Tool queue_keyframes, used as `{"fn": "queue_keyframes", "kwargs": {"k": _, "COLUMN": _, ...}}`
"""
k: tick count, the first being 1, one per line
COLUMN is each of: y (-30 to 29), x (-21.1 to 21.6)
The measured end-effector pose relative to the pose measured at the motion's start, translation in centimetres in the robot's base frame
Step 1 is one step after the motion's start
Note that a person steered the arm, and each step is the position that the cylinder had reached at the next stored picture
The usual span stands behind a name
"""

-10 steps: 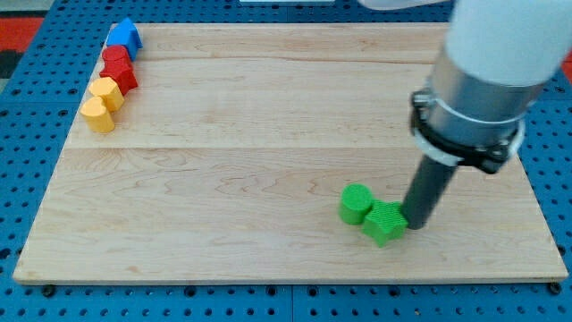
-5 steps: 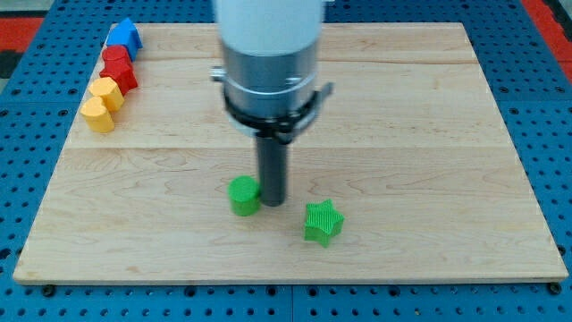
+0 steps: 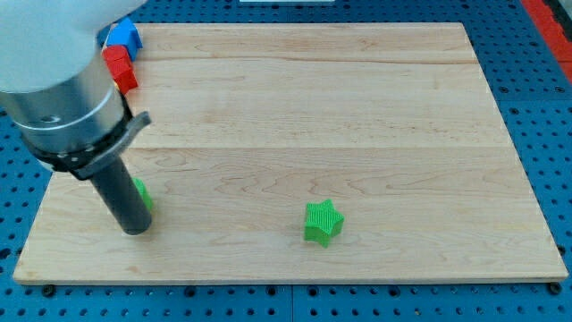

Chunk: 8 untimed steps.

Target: Separate the green circle from the green star

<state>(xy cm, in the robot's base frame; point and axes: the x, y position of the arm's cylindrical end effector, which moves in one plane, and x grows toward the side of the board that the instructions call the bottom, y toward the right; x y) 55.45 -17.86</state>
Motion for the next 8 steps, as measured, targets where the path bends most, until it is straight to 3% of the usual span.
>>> {"fn": "queue_keyframes", "kwargs": {"k": 4, "y": -0.1, "x": -6.9}}
{"fn": "queue_keyframes", "kwargs": {"k": 5, "y": -2.3, "x": -8.3}}
{"fn": "queue_keyframes", "kwargs": {"k": 8, "y": -4.7, "x": -10.2}}
